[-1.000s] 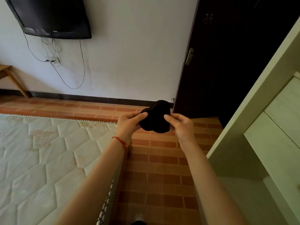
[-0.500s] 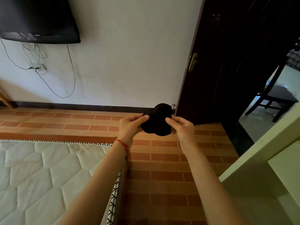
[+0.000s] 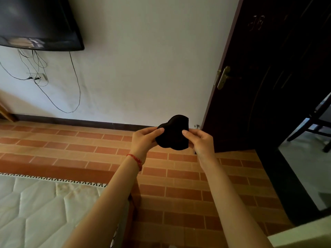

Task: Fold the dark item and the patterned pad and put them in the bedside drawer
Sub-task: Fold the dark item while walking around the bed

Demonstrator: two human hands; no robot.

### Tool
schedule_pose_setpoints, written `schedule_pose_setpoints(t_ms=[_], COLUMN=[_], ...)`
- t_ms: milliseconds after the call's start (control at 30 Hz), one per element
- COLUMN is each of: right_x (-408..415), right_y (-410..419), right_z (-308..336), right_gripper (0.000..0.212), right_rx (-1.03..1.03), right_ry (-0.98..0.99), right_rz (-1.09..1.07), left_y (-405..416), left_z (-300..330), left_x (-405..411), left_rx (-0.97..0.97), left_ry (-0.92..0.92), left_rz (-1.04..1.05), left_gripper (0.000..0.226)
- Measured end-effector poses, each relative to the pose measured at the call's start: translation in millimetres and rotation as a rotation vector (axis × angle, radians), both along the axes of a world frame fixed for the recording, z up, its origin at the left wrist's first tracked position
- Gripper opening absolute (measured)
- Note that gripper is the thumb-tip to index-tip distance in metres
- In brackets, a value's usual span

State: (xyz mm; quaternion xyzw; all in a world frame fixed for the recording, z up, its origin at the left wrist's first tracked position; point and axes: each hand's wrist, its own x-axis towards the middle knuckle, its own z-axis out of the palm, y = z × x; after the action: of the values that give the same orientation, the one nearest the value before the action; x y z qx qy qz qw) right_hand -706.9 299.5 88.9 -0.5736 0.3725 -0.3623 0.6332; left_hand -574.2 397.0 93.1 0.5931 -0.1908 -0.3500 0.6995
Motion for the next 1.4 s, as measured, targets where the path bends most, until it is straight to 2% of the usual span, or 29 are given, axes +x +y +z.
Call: schedule_pose_setpoints(t_ms=[367, 500, 700, 867, 1000, 1200, 1400], right_x=[59.8, 89.1, 159.9, 223.1, 271.1, 335.7, 411.5], right_y=[-118.5, -149.2, -206.8, -251.8, -278.7, -312.2, -349.3], right_z=[4.1, -1.5, 0.4, 9.3, 9.5, 1.2, -5.9], right_gripper=[0.019, 0.022, 0.020, 0.010, 0.012, 0.017, 0.018], right_rx=[0.000, 0.018, 0.027, -0.003, -0.003, 0.010, 0.027], right_ry=[0.039, 0.035, 0.006, -0.005, 0.000, 0.023, 0.015], right_rz=[0.044, 0.043, 0.047, 0.042, 0.057, 0.120, 0.204], left_y=[-114.7, -144.0, -203.6, -246.7, -271.6, -296.8, -324.6], left_z=[-2.2, -5.6, -3.1, 7.7, 9.5, -0.8, -9.1], left_x=[56.2, 83.8, 155.9, 218.0, 264.6, 321.9, 385.4], left_rx=[0.030, 0.029, 0.022, -0.007, -0.018, -0.006, 0.000], left_ry=[0.003, 0.001, -0.008, -0.021, -0.019, 0.019, 0.037], left_rz=[0.075, 0.072, 0.061, 0.055, 0.066, 0.125, 0.241], left_gripper=[0.024, 0.008, 0.017, 0.012, 0.007, 0.019, 0.019])
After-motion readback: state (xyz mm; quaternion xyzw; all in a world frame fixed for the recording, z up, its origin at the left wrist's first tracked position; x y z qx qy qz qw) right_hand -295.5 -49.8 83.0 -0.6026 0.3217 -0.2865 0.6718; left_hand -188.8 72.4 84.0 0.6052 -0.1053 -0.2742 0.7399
